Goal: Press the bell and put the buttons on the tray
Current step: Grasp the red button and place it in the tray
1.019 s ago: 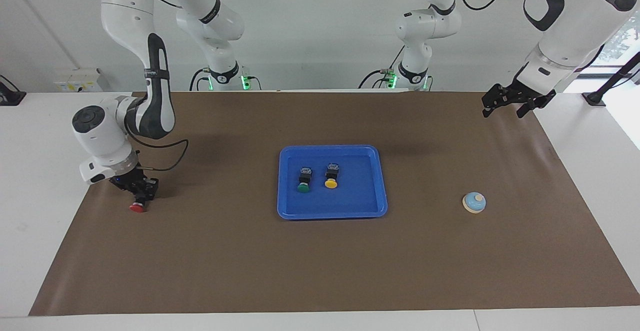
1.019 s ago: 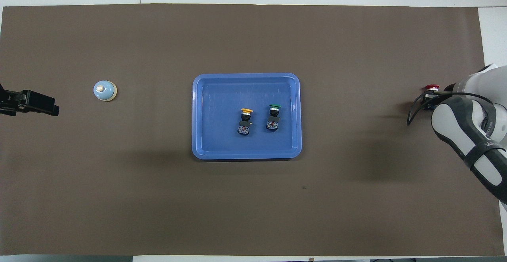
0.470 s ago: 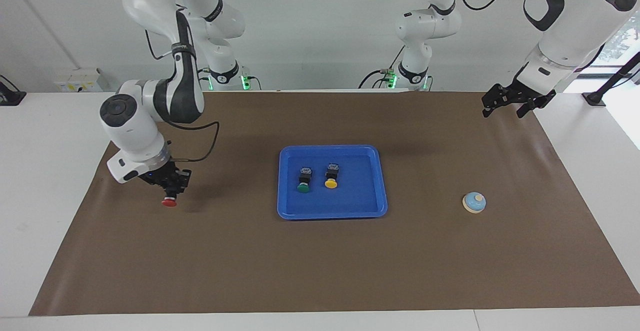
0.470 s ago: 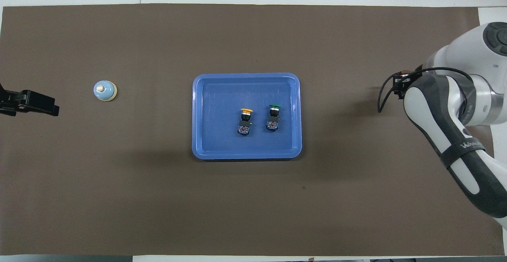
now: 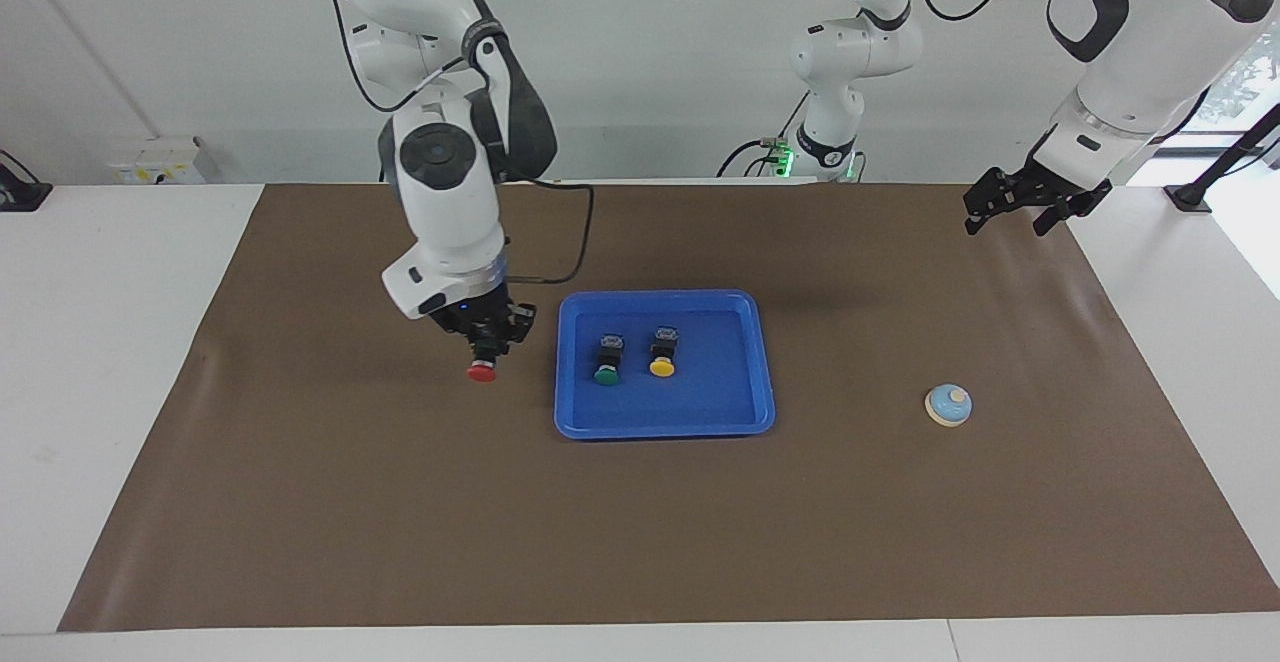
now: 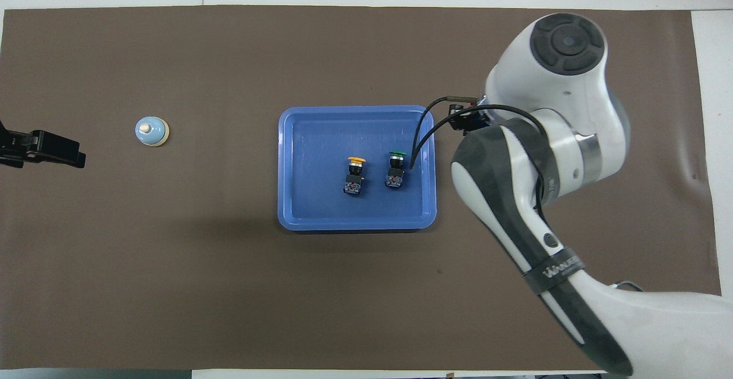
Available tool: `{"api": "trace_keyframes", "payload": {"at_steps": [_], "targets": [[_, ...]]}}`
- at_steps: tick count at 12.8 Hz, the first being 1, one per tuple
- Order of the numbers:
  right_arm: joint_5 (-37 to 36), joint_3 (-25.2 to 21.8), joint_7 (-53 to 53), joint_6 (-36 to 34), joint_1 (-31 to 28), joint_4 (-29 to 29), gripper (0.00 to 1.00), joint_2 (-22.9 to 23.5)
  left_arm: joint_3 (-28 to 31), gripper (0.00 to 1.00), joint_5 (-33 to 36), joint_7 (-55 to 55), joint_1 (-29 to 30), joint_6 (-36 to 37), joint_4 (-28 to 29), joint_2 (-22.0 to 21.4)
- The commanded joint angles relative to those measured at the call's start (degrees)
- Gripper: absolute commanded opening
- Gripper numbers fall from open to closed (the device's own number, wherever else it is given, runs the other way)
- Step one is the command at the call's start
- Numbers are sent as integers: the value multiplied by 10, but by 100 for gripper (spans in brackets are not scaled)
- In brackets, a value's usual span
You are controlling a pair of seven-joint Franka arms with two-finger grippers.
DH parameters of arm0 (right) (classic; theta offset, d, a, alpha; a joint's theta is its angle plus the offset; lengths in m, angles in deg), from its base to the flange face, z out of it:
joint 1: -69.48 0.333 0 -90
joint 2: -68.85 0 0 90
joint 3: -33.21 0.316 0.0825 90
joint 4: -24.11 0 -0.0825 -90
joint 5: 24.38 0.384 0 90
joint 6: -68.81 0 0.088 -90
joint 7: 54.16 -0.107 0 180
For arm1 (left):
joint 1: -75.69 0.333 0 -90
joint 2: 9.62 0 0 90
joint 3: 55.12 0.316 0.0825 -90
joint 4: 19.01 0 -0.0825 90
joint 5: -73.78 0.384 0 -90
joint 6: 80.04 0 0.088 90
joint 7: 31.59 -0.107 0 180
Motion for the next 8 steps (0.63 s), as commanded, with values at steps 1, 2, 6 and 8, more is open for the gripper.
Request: {"api": "trace_keyframes", "payload": {"at_steps": [1, 2, 6, 8], "targets": [[23, -3, -67, -12, 61, 28, 0, 20, 2, 100, -6, -5, 1, -2, 9, -11], [25, -3, -84, -12, 89, 53, 0, 36, 2, 100, -6, -5, 1, -2, 9, -11], [21, -4, -178, -7, 171, 135, 0, 129, 2, 100, -6, -6, 1, -2, 9, -11], [24, -4, -196, 29, 194, 139, 0, 149, 2, 100, -6, -6, 1, -2, 9, -11]]}}
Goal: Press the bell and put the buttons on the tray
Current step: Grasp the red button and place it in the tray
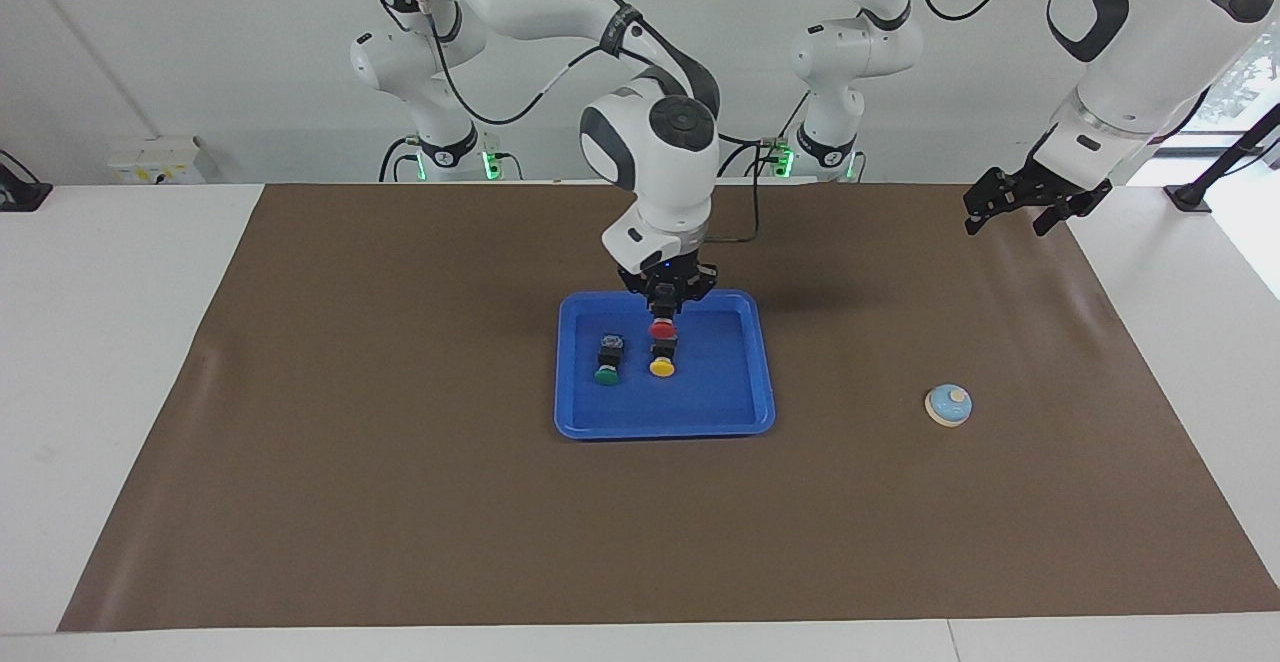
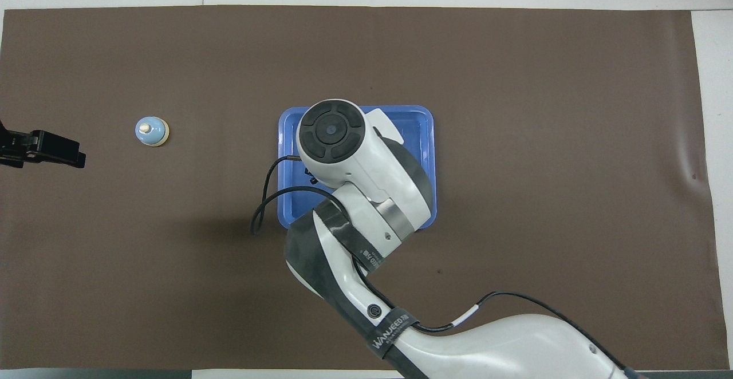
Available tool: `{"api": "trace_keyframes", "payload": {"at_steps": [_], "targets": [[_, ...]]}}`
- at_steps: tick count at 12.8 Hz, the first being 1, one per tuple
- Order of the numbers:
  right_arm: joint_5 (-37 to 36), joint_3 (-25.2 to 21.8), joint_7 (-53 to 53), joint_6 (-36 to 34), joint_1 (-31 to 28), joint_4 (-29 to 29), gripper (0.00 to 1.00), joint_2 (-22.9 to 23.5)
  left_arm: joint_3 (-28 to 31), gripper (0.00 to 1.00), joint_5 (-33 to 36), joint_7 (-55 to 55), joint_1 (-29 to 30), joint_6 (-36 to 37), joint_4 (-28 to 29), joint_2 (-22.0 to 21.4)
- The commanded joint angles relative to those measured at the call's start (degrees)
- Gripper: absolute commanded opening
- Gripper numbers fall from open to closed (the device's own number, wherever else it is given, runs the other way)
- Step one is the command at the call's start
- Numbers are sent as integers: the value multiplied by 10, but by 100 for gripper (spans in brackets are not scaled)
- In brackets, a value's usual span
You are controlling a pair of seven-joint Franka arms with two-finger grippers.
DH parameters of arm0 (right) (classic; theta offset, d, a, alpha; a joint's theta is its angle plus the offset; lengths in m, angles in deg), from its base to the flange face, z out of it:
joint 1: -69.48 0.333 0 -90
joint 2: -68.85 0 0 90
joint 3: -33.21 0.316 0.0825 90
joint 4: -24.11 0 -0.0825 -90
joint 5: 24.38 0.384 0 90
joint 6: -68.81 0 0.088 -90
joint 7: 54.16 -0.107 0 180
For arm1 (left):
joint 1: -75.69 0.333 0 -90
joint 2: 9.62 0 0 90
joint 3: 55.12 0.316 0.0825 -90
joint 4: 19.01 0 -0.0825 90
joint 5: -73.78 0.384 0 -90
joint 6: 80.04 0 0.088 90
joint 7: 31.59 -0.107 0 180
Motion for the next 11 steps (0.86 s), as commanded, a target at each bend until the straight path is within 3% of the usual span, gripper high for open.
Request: {"api": "trace_keyframes", "payload": {"at_steps": [1, 11], "targets": [[9, -4, -13, 41, 18, 29, 0, 35, 2, 100, -6, -5, 1, -2, 9, -11], [-6, -4, -7, 104, 61, -62, 0, 44, 2, 100, -6, -6, 1, -2, 9, -11]]}}
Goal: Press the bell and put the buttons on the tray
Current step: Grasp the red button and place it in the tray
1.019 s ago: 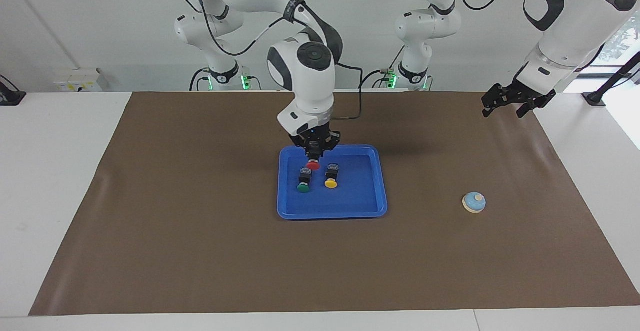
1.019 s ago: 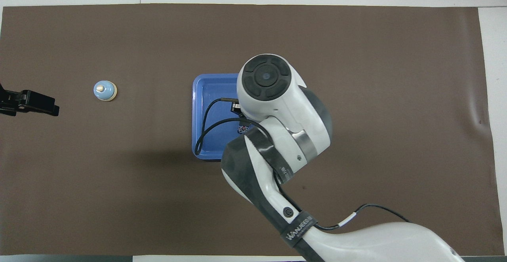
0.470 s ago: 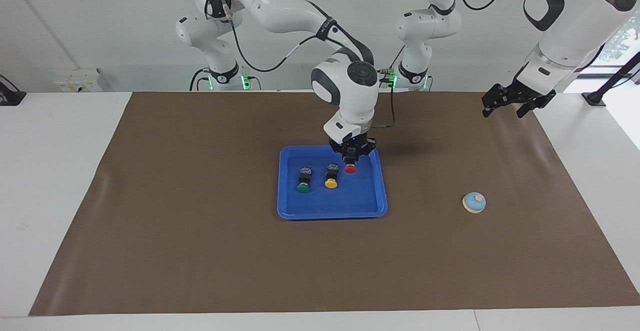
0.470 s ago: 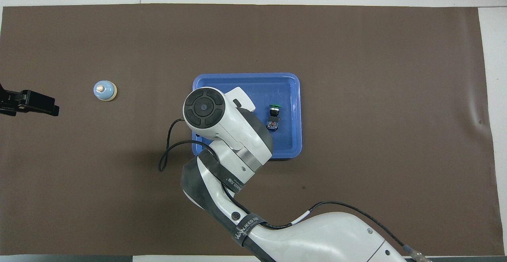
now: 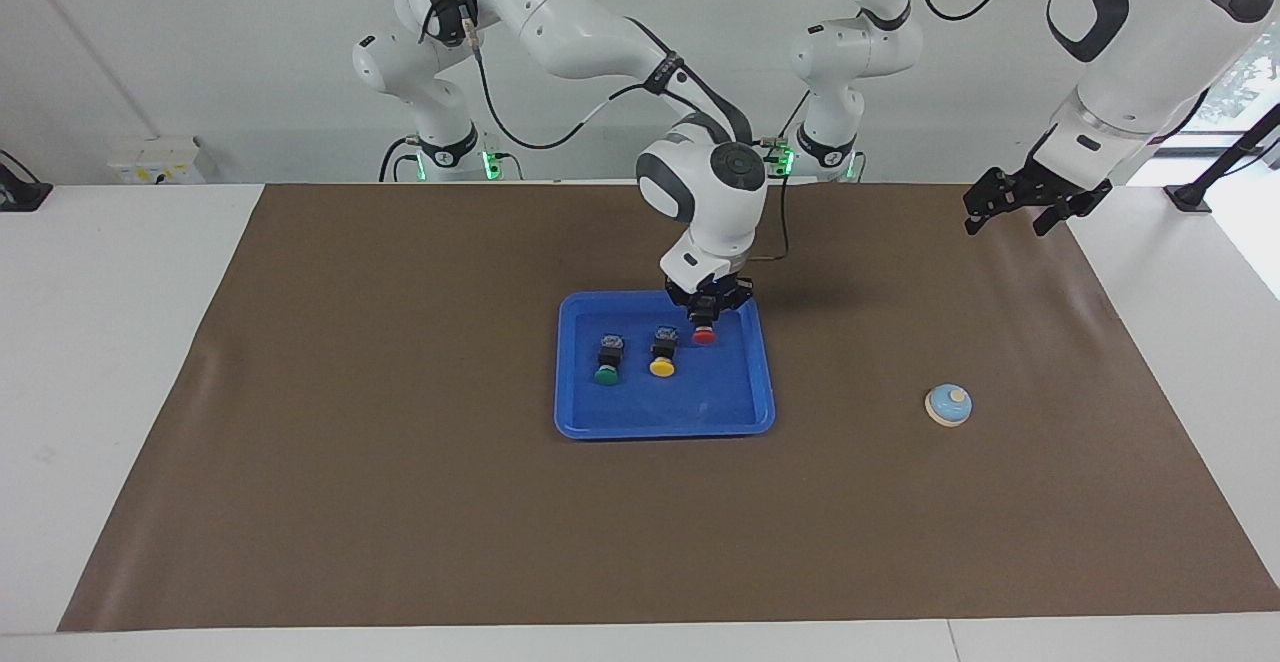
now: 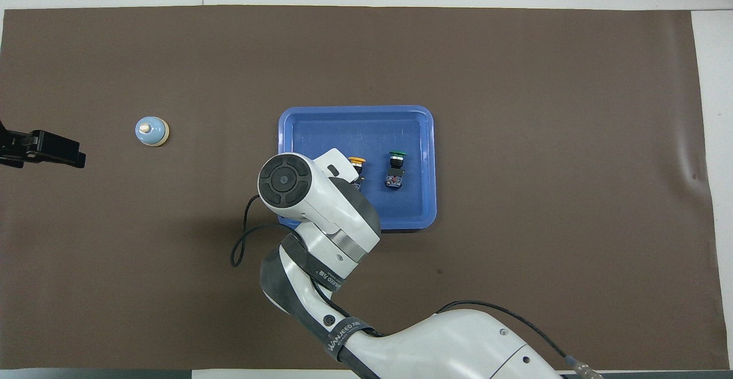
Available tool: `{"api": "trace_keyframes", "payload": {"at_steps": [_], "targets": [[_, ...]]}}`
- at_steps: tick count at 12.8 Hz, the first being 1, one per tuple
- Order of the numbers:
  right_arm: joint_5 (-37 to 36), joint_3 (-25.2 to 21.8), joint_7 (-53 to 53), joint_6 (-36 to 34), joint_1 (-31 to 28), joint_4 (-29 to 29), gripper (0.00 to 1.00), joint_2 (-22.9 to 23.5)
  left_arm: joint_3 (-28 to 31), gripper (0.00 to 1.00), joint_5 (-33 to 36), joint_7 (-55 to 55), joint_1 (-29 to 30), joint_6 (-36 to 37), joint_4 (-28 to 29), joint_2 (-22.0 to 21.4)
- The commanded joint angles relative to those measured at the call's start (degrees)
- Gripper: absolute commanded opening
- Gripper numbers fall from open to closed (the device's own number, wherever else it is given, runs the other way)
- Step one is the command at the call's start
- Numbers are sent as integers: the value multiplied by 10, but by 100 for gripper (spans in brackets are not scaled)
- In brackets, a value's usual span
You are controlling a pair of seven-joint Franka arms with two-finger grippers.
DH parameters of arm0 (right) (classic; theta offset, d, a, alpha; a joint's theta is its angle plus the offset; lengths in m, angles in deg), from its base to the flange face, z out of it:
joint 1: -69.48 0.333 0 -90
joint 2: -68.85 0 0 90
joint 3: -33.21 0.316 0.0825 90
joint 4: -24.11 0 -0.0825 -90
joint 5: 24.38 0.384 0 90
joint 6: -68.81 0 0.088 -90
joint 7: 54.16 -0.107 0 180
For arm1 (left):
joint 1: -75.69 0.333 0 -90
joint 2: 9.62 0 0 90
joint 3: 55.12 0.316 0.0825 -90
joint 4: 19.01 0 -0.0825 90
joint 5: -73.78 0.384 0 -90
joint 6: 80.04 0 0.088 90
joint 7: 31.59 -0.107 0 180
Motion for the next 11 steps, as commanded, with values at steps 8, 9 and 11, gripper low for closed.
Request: {"api": "trace_keyframes", "payload": {"at_steps": [8, 9, 11], "targets": [[-3, -7, -19, 3, 28, -20, 100, -16, 2, 100, -6, -5, 0, -2, 9, -11], [-3, -10, -26, 0, 24, -18, 100, -16, 2, 100, -6, -6, 1, -2, 9, -11], [-2, -15, -24, -13, 0, -18, 100, -46, 2, 100, -6, -5, 1, -2, 9, -11]]}}
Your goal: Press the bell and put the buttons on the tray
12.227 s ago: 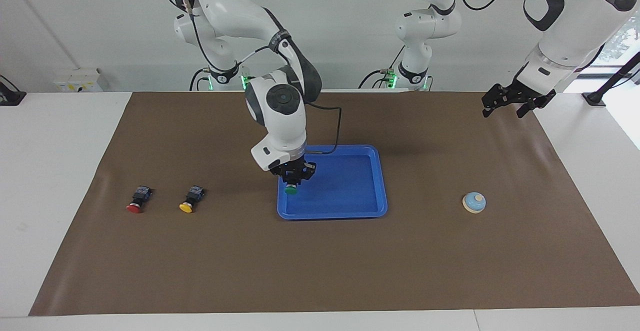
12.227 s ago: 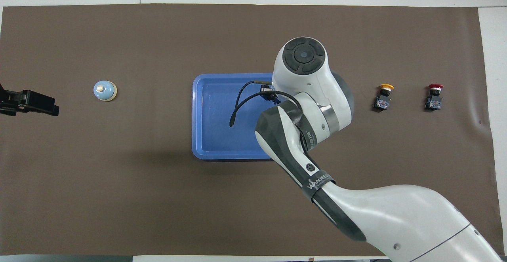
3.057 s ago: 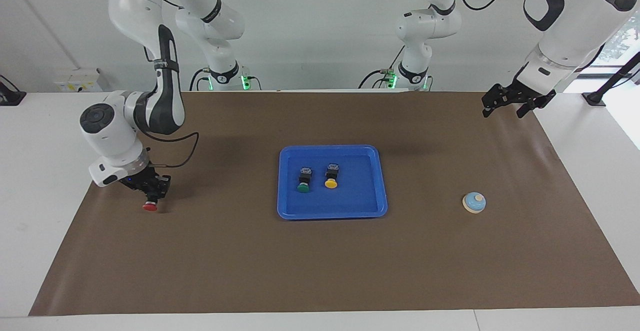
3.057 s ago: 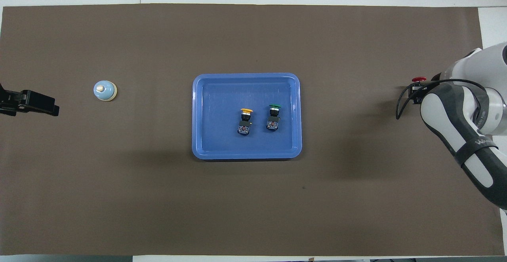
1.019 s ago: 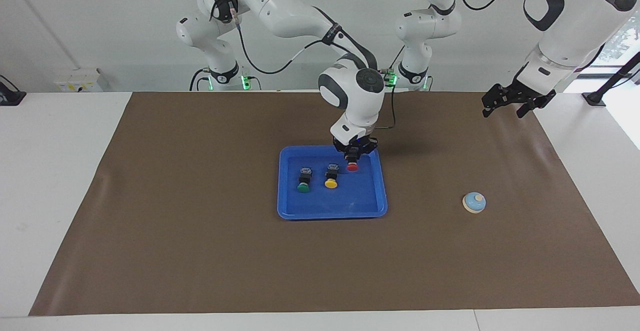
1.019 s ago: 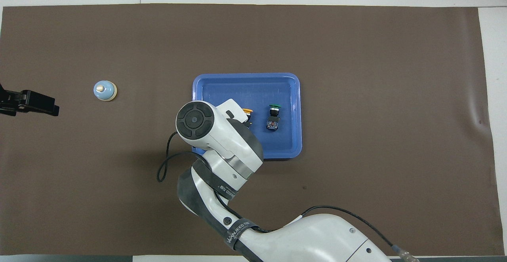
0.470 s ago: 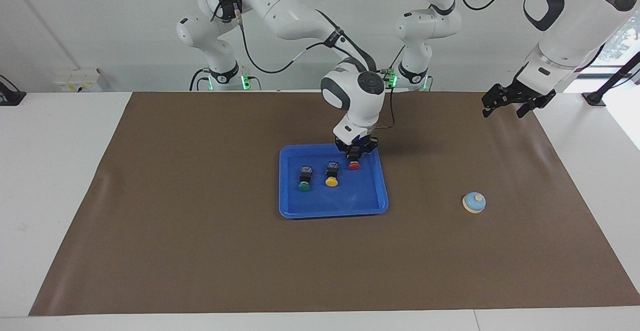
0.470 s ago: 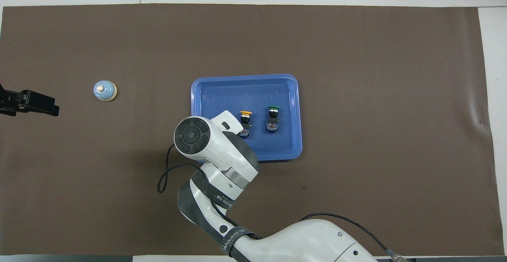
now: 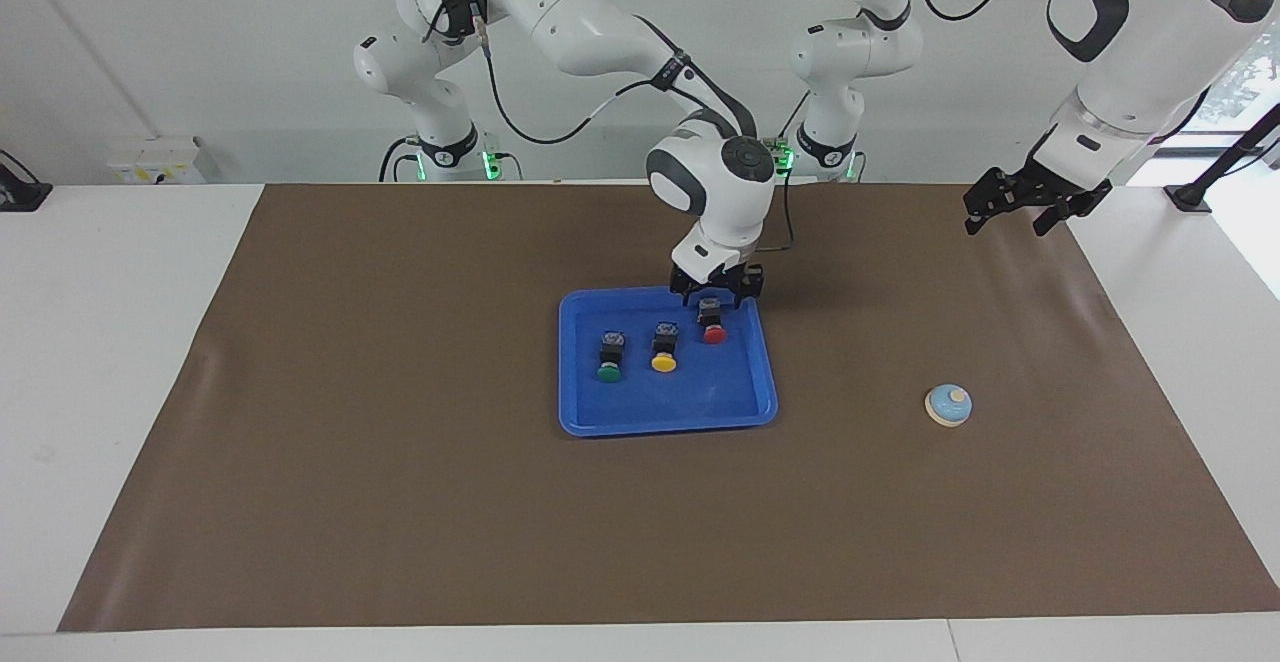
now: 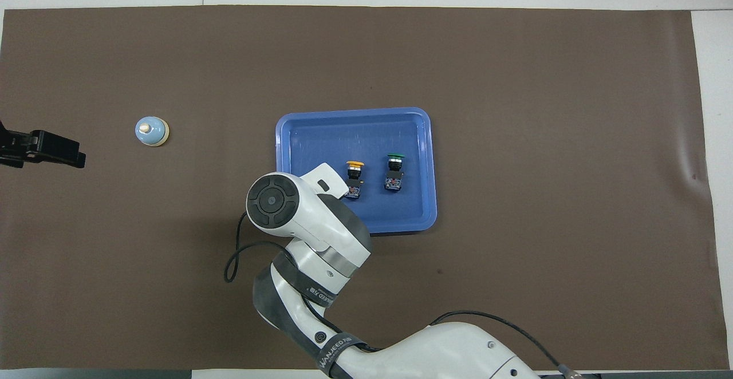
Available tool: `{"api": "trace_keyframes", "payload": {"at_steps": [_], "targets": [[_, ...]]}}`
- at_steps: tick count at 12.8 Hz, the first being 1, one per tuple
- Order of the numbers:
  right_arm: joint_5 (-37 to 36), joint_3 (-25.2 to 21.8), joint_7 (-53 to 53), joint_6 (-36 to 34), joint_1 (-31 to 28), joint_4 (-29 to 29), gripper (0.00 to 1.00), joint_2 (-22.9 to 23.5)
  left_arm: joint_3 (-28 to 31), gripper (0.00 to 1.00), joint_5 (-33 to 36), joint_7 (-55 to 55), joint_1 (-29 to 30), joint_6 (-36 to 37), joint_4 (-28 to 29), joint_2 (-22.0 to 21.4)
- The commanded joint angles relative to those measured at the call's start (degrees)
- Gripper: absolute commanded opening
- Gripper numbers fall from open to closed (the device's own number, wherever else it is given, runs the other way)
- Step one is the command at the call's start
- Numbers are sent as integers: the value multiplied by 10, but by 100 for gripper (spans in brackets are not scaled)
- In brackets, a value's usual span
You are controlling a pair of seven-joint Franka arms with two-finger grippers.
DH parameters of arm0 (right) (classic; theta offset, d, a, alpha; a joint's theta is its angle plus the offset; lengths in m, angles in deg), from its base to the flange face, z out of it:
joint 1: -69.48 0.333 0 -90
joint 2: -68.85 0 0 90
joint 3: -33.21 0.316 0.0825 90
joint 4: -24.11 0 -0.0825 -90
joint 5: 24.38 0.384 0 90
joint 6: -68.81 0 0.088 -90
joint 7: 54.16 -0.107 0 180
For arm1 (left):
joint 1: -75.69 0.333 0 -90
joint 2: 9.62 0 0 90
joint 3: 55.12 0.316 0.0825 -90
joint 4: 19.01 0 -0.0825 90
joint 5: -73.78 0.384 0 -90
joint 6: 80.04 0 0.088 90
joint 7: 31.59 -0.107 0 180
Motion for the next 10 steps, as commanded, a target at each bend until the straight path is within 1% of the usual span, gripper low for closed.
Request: {"api": "trace_keyframes", "payload": {"at_steps": [1, 3, 4, 6, 10], "targets": [[-1, -5, -7, -30, -43, -9, 100, -53, 2, 100, -6, -6, 1, -2, 9, -11], [4, -6, 1, -57, -102, -9, 100, -96, 2, 100, -6, -6, 1, -2, 9, -11], [5, -6, 37, -74, -139, -9, 100, -120, 2, 100, -6, -5, 1, -2, 9, -11], [5, -5, 135, -120, -205, -9, 100, -158, 2, 100, -6, -5, 1, -2, 9, -11], [2, -8, 324, -195, -294, -9, 100, -207, 2, 100, -6, -5, 1, -2, 9, -11]]}}
